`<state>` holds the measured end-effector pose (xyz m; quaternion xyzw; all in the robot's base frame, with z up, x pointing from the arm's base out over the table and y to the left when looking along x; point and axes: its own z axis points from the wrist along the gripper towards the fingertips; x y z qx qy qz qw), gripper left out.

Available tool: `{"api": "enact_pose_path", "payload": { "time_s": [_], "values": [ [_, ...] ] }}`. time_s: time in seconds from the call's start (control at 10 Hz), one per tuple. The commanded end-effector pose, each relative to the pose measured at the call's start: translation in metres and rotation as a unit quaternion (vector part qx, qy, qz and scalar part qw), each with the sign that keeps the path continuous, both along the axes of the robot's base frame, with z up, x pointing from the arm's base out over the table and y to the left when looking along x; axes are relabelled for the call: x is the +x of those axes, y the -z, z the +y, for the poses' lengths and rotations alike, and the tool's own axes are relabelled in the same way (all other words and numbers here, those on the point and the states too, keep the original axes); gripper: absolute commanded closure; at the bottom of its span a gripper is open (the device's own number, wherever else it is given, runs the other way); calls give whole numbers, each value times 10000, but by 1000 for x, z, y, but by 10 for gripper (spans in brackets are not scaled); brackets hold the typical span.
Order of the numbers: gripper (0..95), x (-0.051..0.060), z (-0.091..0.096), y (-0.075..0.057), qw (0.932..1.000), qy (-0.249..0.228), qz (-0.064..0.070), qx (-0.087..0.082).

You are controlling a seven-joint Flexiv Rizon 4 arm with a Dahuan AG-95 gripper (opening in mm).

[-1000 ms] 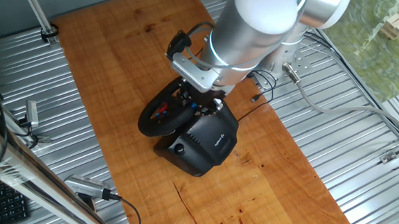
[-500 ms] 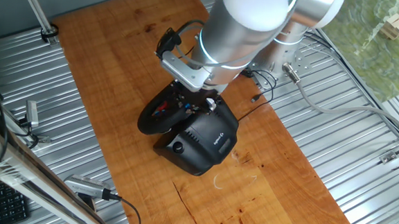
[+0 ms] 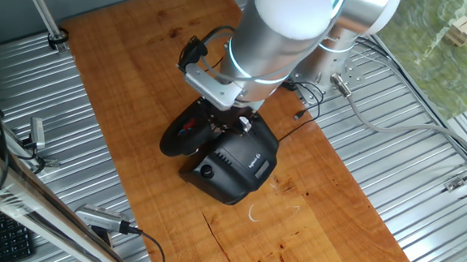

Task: Rotate the steering wheel 90 degrees clockwise

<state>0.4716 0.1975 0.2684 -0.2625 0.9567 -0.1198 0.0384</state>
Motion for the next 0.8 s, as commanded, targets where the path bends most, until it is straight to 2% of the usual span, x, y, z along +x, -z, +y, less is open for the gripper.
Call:
{"api": "enact_pose_path", "payload": {
  "time_s": [0.1,0.5,0.8],
  "values": [
    [950,-2,-3,1,10000,-14,-6,25],
    [950,-1,-2,2,10000,-46,48,-7],
    [950,3,3,-3,9999,19,127,-45]
  ]
}}
